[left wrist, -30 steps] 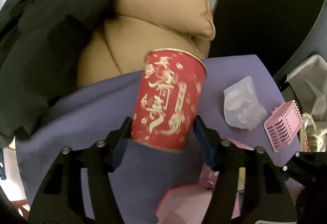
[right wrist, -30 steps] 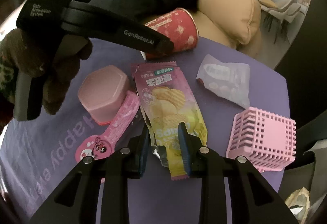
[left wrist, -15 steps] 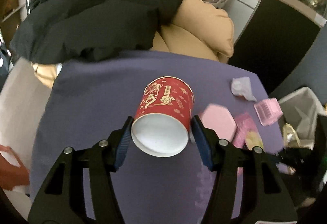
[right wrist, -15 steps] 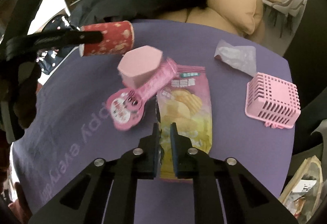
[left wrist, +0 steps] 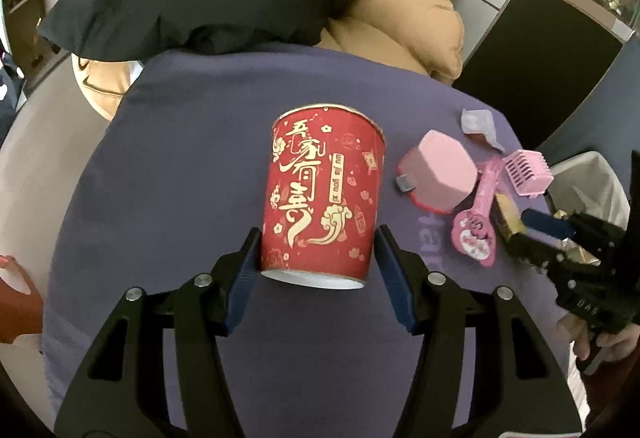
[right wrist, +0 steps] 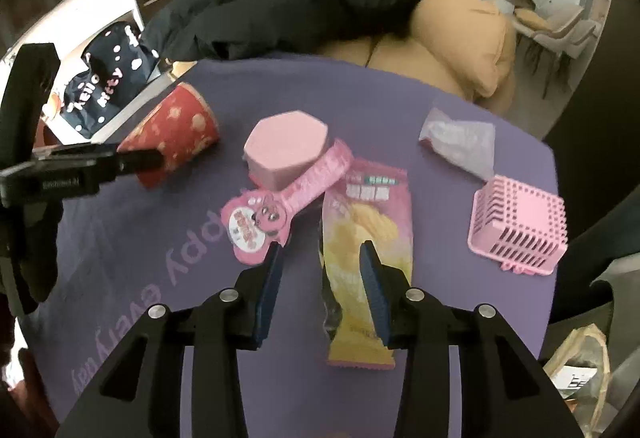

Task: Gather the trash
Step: 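Lift the red cup with the left tool while the right tool regrasps the chip packet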

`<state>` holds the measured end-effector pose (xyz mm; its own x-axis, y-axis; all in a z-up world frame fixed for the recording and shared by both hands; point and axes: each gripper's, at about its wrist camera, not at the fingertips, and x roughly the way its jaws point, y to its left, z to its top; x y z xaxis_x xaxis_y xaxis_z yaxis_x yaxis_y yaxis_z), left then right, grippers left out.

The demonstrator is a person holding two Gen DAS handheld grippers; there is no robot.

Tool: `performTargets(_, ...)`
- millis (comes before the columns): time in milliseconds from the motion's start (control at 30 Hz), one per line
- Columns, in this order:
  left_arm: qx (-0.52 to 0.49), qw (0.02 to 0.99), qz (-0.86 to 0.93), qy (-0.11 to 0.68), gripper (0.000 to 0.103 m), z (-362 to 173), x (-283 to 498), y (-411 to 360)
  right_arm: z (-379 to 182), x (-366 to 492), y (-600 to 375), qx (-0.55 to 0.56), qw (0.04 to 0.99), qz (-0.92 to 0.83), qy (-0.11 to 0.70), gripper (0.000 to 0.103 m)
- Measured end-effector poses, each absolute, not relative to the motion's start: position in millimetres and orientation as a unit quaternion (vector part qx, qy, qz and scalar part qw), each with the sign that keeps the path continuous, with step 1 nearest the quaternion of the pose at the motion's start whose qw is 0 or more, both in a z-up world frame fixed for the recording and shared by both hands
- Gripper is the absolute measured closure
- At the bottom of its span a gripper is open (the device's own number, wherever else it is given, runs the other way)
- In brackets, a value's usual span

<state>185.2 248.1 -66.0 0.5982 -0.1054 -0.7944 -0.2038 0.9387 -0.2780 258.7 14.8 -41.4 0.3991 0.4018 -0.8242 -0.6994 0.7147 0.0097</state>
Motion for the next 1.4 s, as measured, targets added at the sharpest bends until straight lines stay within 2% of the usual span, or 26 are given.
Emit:
performTargets(367,-0.195,0.871,0.018,0.451,0.049,-72,180,254,-45,272,13,-0.161,0.824,0.325,0.436,0.065)
performTargets(500,-0.196,0.876,0.007,0.440,0.048,-63,178,253,-50,281,4,-0.150,0.833,0.308,0.434,0.056)
performTargets(900,-0.180,0.882,0.006,0.436,0.046,-54,195,251,-65,296,3,-0.141,0.828,0.295,0.456,0.054)
performTargets(967,-0.183,0.879,0.009,0.440,0.046,-56,200,253,-67,295,8,-0.157,0.822,0.294,0.461,0.052)
performTargets(1033,-0.190,0.874,0.010,0.446,0.046,-56,204,255,-67,296,14,-0.168,0.812,0.293,0.475,0.043)
performTargets(1100,-0.176,0.879,0.018,0.444,0.046,-52,207,253,-67,294,20,-0.188,0.806,0.289,0.482,0.041)
performTargets(1267,-0.186,0.875,0.029,0.446,0.046,-57,210,255,-57,281,21,-0.222,0.821,0.287,0.442,0.046)
performTargets(1367,-0.183,0.874,0.026,0.448,0.046,-58,211,252,-53,278,19,-0.241,0.828,0.278,0.424,0.053)
performTargets(1400,-0.181,0.875,0.026,0.449,0.046,-58,212,251,-54,281,17,-0.237,0.825,0.278,0.431,0.062)
